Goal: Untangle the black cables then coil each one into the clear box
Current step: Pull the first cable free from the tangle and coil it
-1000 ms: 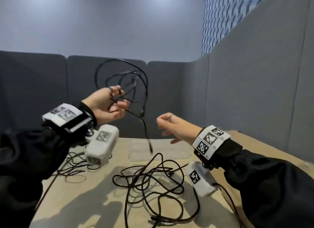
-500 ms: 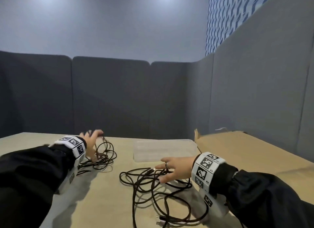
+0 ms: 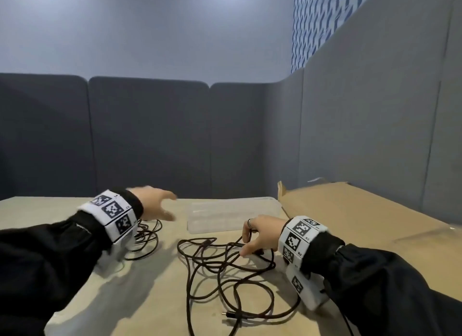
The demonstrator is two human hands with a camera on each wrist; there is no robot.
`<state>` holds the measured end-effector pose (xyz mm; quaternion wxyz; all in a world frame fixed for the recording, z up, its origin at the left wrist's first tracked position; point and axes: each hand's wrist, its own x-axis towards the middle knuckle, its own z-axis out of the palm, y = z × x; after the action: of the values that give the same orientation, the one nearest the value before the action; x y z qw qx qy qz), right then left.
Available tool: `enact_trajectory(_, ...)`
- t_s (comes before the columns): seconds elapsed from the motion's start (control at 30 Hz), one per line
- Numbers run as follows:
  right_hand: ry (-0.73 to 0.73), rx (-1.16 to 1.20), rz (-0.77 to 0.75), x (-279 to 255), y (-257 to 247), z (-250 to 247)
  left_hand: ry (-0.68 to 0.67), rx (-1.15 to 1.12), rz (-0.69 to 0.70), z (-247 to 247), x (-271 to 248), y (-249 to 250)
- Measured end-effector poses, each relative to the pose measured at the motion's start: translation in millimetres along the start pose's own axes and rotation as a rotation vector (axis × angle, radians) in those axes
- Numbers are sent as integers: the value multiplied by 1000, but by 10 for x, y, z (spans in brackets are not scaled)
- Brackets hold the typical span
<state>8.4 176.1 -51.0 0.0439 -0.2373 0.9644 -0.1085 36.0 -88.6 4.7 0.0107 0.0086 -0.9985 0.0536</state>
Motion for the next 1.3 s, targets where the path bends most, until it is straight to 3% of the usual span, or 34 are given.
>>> enact_trajectory(0.07, 77, 92, 4, 11, 64, -2, -233, -531, 201, 52, -132, 410)
enact_trajectory(0.1, 121, 154, 6, 13, 98, -10, -337, -646, 273, 103, -193, 567)
enact_trajectory(0.17, 206, 340, -11, 14, 170, -43, -423, -518, 344, 252, -209, 811)
enact_trajectory(0.23, 272, 546, -46, -9, 219, -86, -357, -259, 354, 417, -160, 966)
enact_trajectory(0.3, 372, 731, -71, -30, 233, -115, -246, -225, 371, 464, -108, 1023)
enact_trajectory(0.4, 588, 949, -92, -80, 218, -171, -54, -483, 383, 368, -13, 900)
enact_trajectory(0.5, 802, 934, -104, -124, 228, -235, 108, -821, 369, 259, 10, 665)
enact_trajectory(0.6, 979, 1038, -125, -154, 255, -258, 272, -843, 293, 328, 81, 477)
enact_trajectory(0.7, 1223, 1237, -68, -224, 338, -351, 310, -700, 157, 479, 147, 379)
enact_trajectory(0.77, 1372, 1397, -5, -268, 483, -439, 373, -775, 82, 512, 172, 310)
enact_trajectory(0.87, 1305, 1617, 117, -241, 657, -454, 469, -1065, 8, 505, 180, 228)
enact_trajectory(0.97, 1085, 1618, 205, -138, 636, -361, 455, -1086, 15, 509, 147, 239)
enact_trajectory(1.03, 998, 1571, 218, -103, 614, -333, 538, -1094, 39, 493, 125, 255)
enact_trajectory(1.13, 945, 1564, 198, -121, 601, -345, 720, -1232, 33, 441, 89, 226)
enact_trajectory(1.3, 819, 1386, 35, -177, 436, -352, 791, -1428, 40, 395, 35, 196)
